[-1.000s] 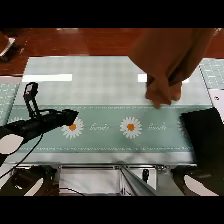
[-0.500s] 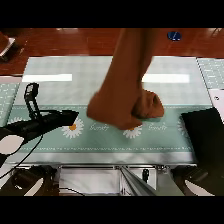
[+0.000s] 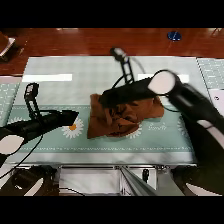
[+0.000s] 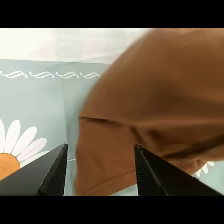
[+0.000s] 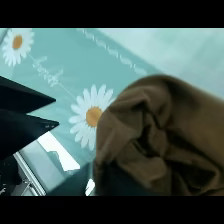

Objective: Fold the shirts.

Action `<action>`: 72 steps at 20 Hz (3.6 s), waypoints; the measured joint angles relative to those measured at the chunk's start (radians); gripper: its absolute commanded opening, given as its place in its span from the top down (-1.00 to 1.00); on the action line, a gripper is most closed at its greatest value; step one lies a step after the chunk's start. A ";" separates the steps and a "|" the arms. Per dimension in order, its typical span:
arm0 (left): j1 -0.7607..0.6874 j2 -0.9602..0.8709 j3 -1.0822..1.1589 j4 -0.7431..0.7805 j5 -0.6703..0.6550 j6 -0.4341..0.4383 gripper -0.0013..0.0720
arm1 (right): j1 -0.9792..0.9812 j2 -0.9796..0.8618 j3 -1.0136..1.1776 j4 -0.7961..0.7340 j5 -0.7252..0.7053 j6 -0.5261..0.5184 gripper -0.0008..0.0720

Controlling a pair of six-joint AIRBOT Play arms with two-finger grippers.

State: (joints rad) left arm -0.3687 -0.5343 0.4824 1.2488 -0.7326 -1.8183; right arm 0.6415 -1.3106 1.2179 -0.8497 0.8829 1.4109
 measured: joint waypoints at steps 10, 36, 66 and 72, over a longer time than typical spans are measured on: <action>0.000 0.001 -0.003 -0.021 -0.116 -0.002 -0.42 | -0.615 0.163 -0.035 -0.069 0.148 0.005 -0.14; 0.139 -0.312 -0.085 -0.172 -0.218 0.266 -0.42 | -1.110 0.340 -0.690 -0.122 0.182 -0.088 -0.13; 0.098 -0.490 0.114 -0.270 -0.029 0.294 0.91 | -0.789 -0.074 -0.316 0.025 0.072 -0.066 0.93; 0.280 -0.404 0.522 -0.283 -0.044 0.314 0.91 | -0.799 0.058 0.224 -0.035 0.172 -0.064 0.93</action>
State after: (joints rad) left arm -0.0887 -0.9379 1.0046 0.9653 -0.7765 -1.5040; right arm -0.1577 -1.2522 1.4418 -0.8845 1.0546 1.3468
